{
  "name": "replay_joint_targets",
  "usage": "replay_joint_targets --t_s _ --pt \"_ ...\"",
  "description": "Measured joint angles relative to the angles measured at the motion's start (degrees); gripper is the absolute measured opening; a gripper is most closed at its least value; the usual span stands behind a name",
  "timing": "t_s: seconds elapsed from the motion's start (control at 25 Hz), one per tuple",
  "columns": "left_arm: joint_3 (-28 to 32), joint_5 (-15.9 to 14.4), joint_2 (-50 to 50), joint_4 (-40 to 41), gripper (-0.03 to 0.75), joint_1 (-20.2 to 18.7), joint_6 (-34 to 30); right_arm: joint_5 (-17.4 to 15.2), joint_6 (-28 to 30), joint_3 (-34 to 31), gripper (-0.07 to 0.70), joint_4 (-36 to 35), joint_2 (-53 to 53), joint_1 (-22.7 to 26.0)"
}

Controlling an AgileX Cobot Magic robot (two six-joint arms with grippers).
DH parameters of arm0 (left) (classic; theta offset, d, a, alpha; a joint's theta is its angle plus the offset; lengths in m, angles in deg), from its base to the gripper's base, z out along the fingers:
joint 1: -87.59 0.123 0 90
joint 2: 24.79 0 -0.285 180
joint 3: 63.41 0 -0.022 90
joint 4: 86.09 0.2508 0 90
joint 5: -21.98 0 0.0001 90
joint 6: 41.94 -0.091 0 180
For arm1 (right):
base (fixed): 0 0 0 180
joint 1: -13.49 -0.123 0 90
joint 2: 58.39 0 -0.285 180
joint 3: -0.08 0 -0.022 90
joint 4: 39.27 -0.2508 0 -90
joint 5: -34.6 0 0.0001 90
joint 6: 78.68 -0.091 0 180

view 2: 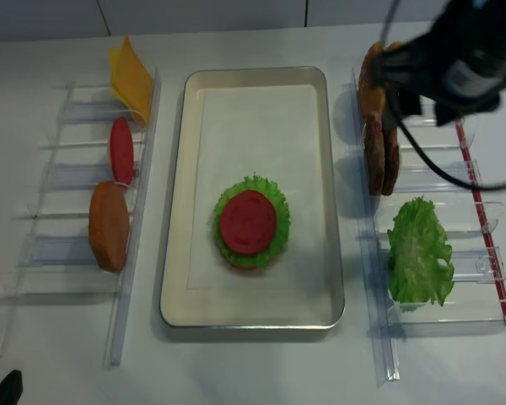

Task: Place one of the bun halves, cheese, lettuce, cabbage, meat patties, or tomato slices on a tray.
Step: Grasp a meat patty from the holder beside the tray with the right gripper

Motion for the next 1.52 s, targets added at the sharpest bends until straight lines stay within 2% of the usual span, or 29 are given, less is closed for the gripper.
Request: replay_joint_targets --t_s 0.2,0.48,0.72,1.52 --pt "0.0 0.0 0.0 0.0 0.225 0.0 0.0 -0.68 -2.52 5.41 0.472 0.14 8.57 -1.05" --pt "0.0 0.0 0.0 0.0 0.225 0.0 0.0 -0.21 -3.58 6.46 0.473 0.57 14.8 -1.05" --pt "0.0 0.0 0.0 0.0 0.225 0.0 0.0 1.72 -3.56 6.49 0.473 0.57 16.12 -1.05" --pt "0.0 0.0 0.0 0.0 0.225 0.0 0.0 2.43 -3.69 6.59 0.473 0.84 19.11 -1.14"
